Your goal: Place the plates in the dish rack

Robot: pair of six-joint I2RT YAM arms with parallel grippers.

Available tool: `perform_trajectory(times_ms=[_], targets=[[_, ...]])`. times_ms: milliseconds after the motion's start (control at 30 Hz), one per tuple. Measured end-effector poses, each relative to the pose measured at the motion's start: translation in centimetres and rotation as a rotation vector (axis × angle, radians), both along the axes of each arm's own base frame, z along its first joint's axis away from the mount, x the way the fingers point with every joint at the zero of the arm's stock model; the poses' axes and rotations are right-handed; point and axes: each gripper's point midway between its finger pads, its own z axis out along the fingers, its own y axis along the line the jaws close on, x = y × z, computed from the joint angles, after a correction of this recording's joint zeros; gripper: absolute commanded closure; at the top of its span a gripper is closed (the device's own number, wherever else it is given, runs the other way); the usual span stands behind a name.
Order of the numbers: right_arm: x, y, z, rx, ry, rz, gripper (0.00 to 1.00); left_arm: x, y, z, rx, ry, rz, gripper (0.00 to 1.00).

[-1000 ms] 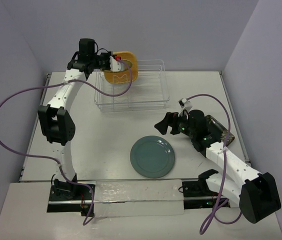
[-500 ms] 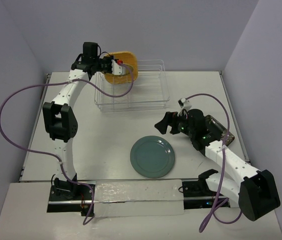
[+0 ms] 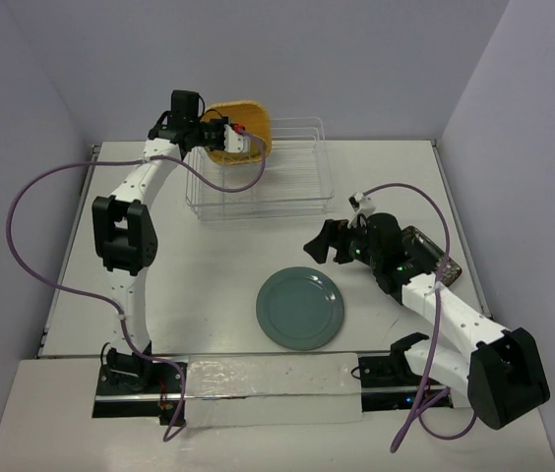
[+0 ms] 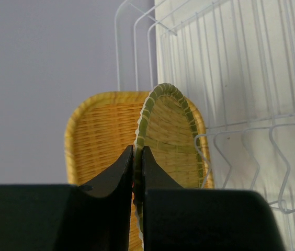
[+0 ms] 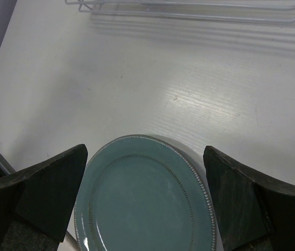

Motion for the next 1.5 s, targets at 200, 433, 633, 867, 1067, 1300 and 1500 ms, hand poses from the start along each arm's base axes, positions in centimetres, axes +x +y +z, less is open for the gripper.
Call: perform_trajectory(times_ms=[200, 433, 633, 867, 1067, 1300, 1500], targets=[[0.2, 0.1, -0.1, -0.004, 0.007, -0.001, 0.01, 0.0, -0.3, -1.8, 0.016, 0.029, -0.006, 1.00], [0.4, 0.1, -0.5, -0.010, 0.022, -0.001, 0.01, 0.2, -0.7, -1.8, 0.017, 0.012, -0.002, 1.00], [0.5, 0.2, -0.7, -0.013, 0.031, 0.002, 0.01, 0.6, -0.8, -2.2, 0.017, 0.010, 0.019, 1.00], [0.5, 0.3, -0.7, -0.013, 0.031, 0.008, 0.01, 0.9, -0.8, -2.9, 0.024, 0.016, 0.035, 0.73], [0.6, 0.5, -0.5, -0.009, 0.030, 0.014, 0.01, 1.5, -0.7, -2.6, 0.005, 0.006, 0.062, 0.49], [0.6, 0.6, -0.4, -0.006, 0.030, 0.019, 0.01, 2.5, -0.6, -2.0, -0.021, -0.023, 0.098, 0.33], [0.7, 0.6, -0.1, -0.002, 0.023, 0.019, 0.00, 3.3, -0.6, -0.5, -0.095, -0.032, 0.153, 0.20]])
